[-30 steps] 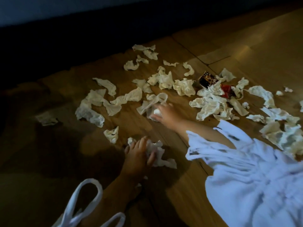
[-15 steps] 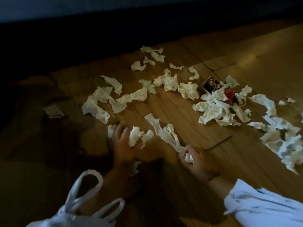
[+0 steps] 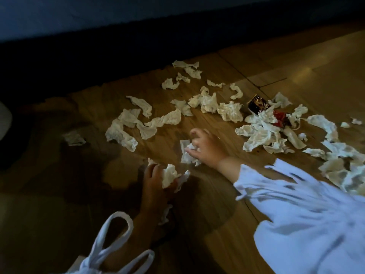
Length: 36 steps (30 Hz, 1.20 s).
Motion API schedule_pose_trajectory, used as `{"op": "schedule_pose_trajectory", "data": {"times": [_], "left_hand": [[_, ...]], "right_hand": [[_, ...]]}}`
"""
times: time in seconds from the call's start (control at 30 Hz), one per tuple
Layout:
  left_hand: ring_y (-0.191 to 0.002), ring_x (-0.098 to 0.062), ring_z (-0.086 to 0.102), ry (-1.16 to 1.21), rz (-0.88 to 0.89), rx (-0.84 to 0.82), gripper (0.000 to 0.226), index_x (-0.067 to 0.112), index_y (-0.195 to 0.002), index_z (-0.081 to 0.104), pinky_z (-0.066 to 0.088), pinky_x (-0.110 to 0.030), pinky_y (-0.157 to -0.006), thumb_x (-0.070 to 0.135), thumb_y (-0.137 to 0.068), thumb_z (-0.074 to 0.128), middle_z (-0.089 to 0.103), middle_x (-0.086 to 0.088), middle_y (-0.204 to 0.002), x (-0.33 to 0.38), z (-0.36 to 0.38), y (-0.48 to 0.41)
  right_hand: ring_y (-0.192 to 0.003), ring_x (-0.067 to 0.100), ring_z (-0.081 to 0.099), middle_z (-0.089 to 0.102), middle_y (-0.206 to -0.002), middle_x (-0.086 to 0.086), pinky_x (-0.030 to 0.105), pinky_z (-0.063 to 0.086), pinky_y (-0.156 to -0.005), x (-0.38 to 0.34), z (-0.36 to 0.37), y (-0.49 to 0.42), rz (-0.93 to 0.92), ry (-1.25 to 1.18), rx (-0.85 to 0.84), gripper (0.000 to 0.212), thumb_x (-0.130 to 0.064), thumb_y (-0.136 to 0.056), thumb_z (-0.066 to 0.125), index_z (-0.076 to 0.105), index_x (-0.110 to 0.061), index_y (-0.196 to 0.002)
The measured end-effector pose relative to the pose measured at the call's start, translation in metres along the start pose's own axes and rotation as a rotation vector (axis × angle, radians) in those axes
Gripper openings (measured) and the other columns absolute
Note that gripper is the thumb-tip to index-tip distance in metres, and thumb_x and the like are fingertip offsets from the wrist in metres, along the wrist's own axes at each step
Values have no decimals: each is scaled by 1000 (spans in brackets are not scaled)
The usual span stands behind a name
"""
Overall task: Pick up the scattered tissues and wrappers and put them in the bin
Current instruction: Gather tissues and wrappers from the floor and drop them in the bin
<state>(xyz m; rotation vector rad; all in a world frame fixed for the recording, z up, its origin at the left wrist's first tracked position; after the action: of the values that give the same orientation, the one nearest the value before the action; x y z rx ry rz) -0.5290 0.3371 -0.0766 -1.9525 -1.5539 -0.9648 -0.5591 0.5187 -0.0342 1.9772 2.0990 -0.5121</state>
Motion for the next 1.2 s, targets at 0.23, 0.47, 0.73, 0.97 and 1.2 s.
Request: {"op": "schedule_pose_trajectory", "data": {"times": [0.23,0.47,0.73,0.97,1.2], "left_hand": [[-110,-18,56,11,73,-36,47,13,-113,60,46,-38,-97,47,-82,59,62,-4,-117,-11,-1,-6],[-75,-4,63,308,-119,43,10,12,-88,66,45,-21,-72,21,-85,65,67,0,-82,-21,-30,-14],[-81,-23,70,763,-204,27,19,11,-94,67,58,-38,-72,26,-84,64,71,-9,-86,30,-154,-41],[-68,-16,69,798,40,166,17,13,-85,67,55,-24,-57,30,-84,64,71,-6,-75,60,-365,-44],[-44,-2,40,802,41,591,31,20,-61,48,34,-18,-42,29,-86,63,45,5,-51,-9,-514,-70]], "right_hand": [[-123,27,42,42,-141,2,45,45,-93,-3,56,14,1,45,-229,43,-45,-89,46,48,-28,-128],[-88,22,58,61,-96,4,29,45,-70,-11,33,61,124,-52,-241,37,-45,-89,45,62,-14,-97],[-73,11,60,65,-85,0,25,45,-64,-130,-55,-10,261,-412,-231,26,-40,-87,55,62,-16,-92],[-78,16,63,65,-87,12,38,52,-75,-299,-116,-115,348,-688,-43,29,-31,-91,54,62,-3,-97],[-43,1,48,51,-54,-7,12,37,-42,-451,-95,-231,331,-1126,-117,36,-22,-96,33,46,-19,-63]]}}
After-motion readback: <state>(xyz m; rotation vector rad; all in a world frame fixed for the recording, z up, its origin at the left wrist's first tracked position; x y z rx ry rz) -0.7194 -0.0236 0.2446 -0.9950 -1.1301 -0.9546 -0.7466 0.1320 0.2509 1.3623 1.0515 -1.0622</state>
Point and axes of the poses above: each hand's wrist, its own y-axis away from the middle knuckle, its own z-axis out of the palm, x = y × z, the point moved 5 cm from there along -y, towards the middle knuckle
